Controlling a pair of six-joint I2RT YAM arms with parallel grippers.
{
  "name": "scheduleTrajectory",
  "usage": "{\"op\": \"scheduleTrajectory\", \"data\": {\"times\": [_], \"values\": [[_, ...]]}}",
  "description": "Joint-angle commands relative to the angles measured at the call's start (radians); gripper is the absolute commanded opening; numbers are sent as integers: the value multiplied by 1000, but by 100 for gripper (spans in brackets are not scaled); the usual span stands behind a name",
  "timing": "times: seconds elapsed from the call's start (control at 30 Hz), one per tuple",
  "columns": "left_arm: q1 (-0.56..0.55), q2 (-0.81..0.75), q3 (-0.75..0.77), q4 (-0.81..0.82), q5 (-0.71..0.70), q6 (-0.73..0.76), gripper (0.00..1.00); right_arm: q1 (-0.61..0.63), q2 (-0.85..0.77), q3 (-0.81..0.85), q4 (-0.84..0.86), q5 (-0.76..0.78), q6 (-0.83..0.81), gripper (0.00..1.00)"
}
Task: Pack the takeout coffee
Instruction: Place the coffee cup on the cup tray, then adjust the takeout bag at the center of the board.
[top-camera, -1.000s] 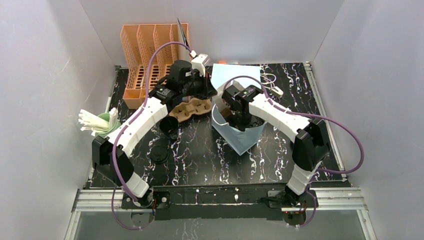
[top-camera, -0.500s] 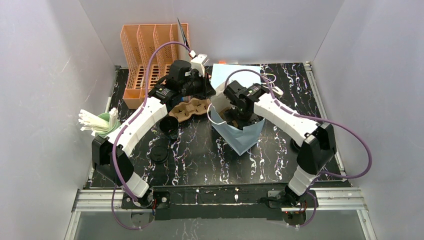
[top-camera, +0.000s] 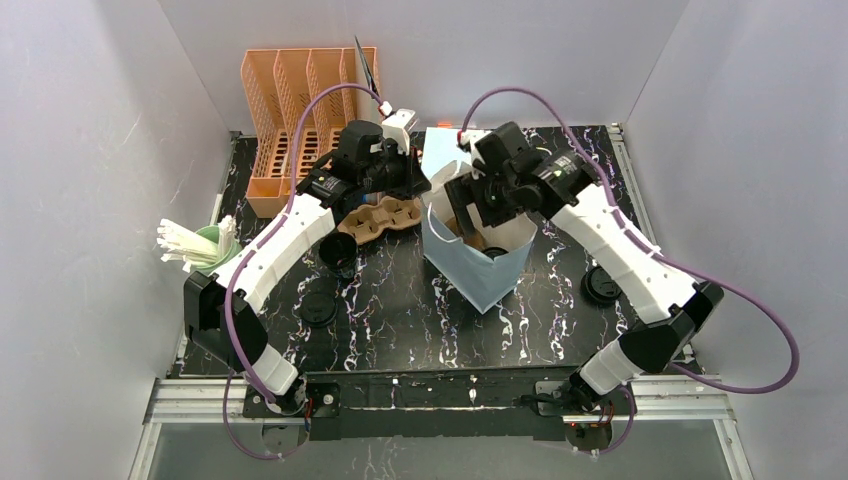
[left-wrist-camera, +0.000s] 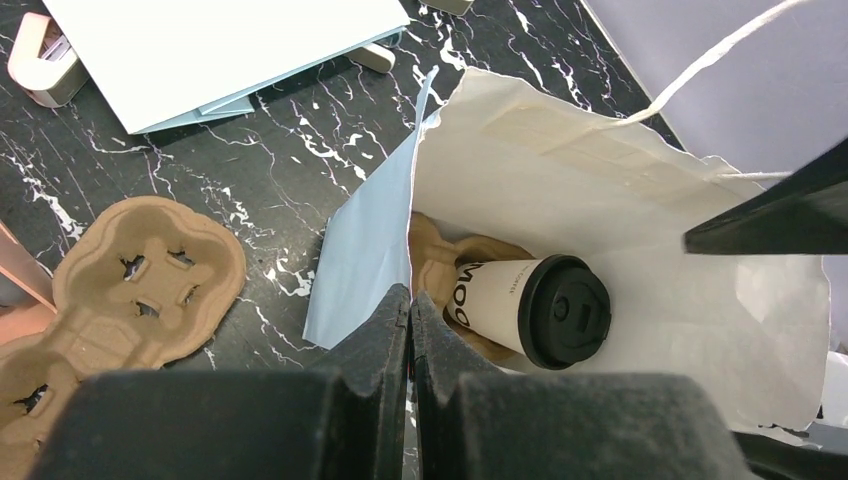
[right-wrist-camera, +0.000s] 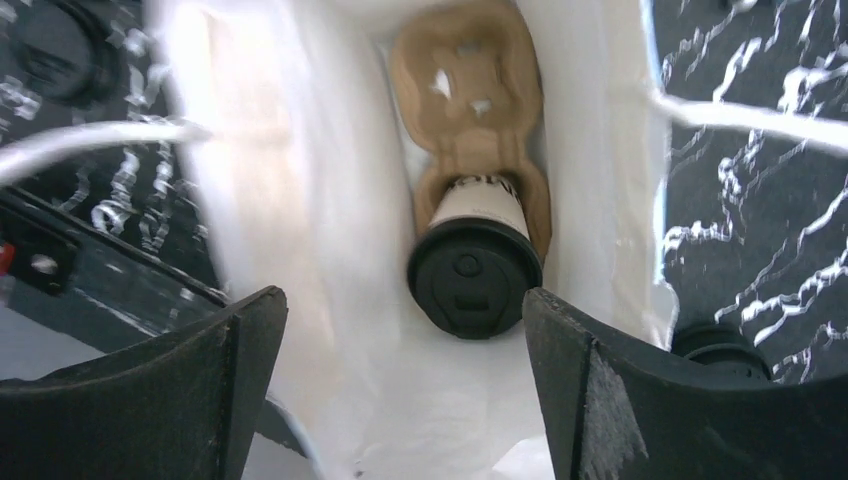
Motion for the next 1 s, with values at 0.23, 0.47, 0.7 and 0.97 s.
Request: {"op": "scheduleTrajectory", "data": {"times": [0.23, 0.47, 0.7, 0.97], "values": [[-1, -55, 20, -34, 1, 52, 0, -9, -7, 322, 110, -140, 57, 82], [-1, -71, 11, -38, 4, 73, 0, -30, 26, 384, -29, 186, 98, 81], [-2, -71, 13, -28, 17, 82, 0, -33, 132, 435, -142, 263, 101, 92], [-2, -74, 15, 3, 17, 93, 1, -33, 149, 410, -151, 284, 81, 34]]}}
